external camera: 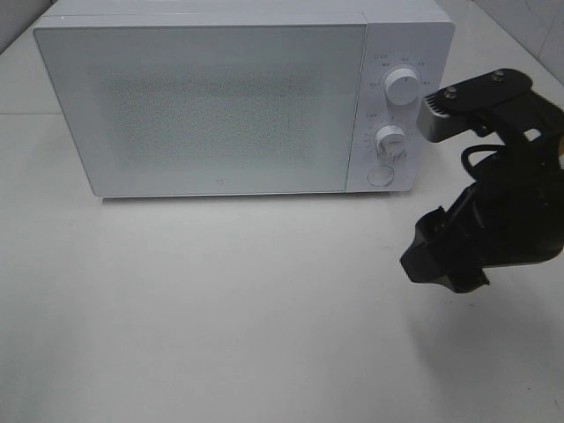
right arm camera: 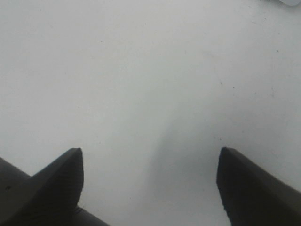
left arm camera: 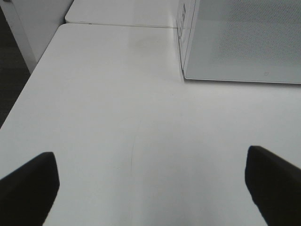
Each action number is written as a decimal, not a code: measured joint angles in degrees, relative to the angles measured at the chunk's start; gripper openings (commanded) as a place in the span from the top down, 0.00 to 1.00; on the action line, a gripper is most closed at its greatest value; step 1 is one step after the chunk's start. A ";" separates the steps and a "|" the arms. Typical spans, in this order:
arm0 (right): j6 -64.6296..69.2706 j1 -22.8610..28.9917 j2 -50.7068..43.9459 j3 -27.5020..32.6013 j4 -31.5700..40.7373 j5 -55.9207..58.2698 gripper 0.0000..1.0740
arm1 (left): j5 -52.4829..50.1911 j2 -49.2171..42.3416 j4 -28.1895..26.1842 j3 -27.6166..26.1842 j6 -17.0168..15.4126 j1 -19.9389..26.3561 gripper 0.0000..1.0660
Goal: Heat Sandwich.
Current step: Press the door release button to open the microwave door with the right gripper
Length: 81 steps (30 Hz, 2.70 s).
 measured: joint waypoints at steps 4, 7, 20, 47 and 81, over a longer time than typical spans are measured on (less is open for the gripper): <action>0.00 0.00 -4.47 -0.17 -0.40 5.21 0.29 | 0.00 0.00 0.00 0.00 0.00 0.00 0.03; 0.00 0.00 -8.94 -0.23 -0.40 10.49 0.29 | 0.00 0.00 0.00 0.00 0.00 0.00 0.03; 0.00 0.00 -25.44 -0.29 -0.46 24.18 0.29 | 0.00 0.00 0.00 0.00 0.00 0.00 0.03; 1.66 -20.97 -61.02 9.45 -4.70 28.88 0.29 | 0.00 0.00 0.00 0.00 0.00 0.00 0.03; 1.49 -25.73 -65.15 7.22 -4.76 24.75 0.29 | 0.00 0.00 0.00 0.00 0.00 0.00 0.03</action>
